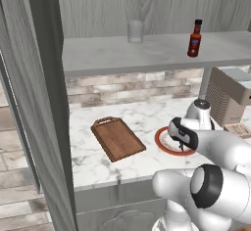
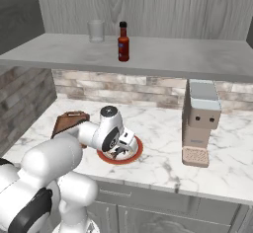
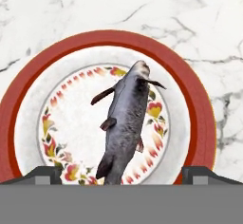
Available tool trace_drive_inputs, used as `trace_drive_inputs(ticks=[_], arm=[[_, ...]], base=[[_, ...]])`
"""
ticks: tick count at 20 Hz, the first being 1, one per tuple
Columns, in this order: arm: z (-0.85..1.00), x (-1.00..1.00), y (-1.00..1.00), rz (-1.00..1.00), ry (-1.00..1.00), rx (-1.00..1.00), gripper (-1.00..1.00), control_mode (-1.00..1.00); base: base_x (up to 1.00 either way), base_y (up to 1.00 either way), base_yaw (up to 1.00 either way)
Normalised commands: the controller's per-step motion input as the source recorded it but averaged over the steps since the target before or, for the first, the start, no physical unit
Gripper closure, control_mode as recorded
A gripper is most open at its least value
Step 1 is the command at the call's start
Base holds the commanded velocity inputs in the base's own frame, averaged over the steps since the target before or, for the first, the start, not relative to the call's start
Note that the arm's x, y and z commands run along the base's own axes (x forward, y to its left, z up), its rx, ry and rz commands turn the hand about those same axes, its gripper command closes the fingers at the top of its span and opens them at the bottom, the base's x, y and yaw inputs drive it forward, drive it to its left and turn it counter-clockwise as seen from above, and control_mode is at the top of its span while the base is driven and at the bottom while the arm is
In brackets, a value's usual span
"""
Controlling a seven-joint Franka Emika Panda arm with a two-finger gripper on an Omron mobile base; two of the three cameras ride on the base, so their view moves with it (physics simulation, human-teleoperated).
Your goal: Pick the fish from the plate and place it on the cutting board. Then pick the condiment bottle from the cabinet and place it next to the cutting board.
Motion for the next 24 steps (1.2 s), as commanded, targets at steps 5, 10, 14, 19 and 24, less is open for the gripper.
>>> trace_drive_inputs(ticks=[5, 10, 14, 19, 24], arm=[[-0.08, 0.03, -0.01, 0.00, 0.00, 0.01, -1.00, -1.00], [-0.07, 0.03, -0.02, 0.00, 0.00, 0.01, -1.00, -1.00], [-0.06, 0.06, -0.01, 0.00, 0.00, 0.00, -1.00, -1.00], [-0.05, 0.10, 0.00, 0.00, 0.00, 0.00, -1.00, -1.00], [-0.05, 0.13, 0.00, 0.00, 0.00, 0.00, -1.00, -1.00]], base=[[0.00, 0.00, 0.00], [0.00, 0.00, 0.00], [0.00, 0.00, 0.00], [0.00, 0.00, 0.00], [0.00, 0.00, 0.00]])
